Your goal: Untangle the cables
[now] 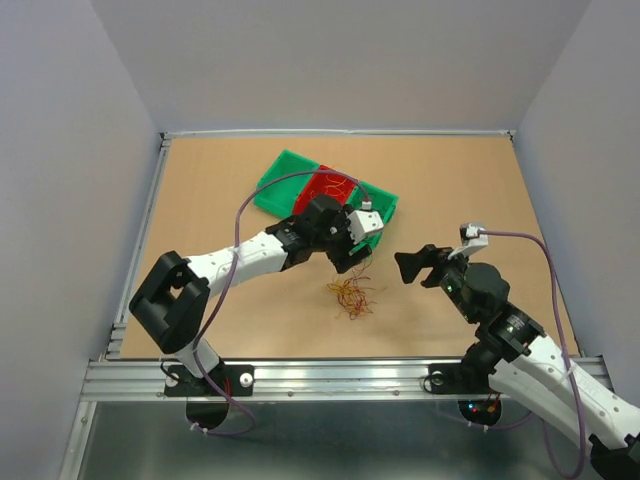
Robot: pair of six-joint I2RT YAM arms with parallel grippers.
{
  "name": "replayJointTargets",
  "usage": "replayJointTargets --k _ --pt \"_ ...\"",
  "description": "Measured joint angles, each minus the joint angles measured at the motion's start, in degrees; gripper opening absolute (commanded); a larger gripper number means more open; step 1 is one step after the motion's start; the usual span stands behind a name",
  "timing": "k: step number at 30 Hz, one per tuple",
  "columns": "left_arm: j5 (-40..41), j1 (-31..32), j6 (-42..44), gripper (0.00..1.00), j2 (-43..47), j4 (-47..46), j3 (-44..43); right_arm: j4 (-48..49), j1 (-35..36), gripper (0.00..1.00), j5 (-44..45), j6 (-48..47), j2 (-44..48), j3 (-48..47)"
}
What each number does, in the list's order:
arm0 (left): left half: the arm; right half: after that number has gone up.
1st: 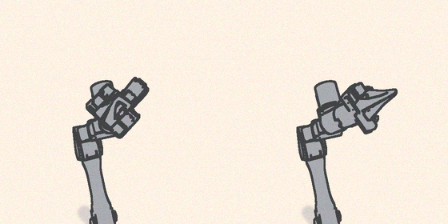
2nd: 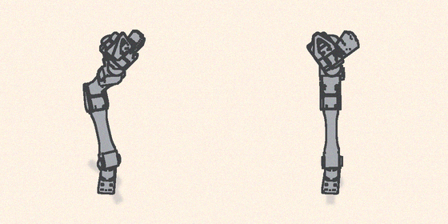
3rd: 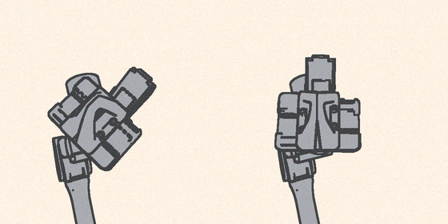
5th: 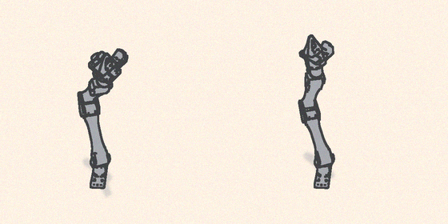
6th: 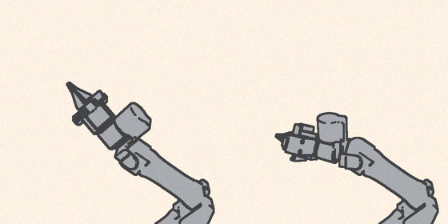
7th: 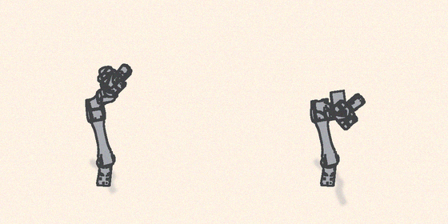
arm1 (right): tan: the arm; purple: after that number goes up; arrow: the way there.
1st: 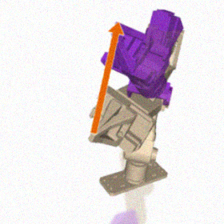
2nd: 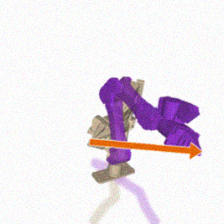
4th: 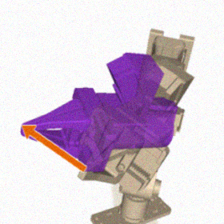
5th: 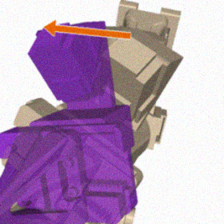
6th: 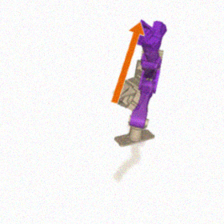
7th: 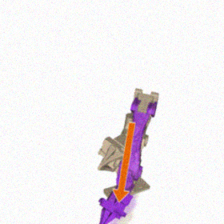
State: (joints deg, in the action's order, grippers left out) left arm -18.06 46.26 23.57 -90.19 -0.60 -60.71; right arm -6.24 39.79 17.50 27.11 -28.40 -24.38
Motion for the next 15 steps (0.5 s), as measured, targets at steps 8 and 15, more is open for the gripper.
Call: replayJointTargets --k 8,15 --pt "0.9 2.5 -1.5 0.82 -8.6 -0.5 -1.2 -0.7 0.0 0.95 2.0 1.2 4.7 0.0" --pt "1.7 3.2 -2.5 0.56 -13.2 -1.3 -5.7 -1.4 0.0 0.95 2.1 1.2 4.2 0.0"
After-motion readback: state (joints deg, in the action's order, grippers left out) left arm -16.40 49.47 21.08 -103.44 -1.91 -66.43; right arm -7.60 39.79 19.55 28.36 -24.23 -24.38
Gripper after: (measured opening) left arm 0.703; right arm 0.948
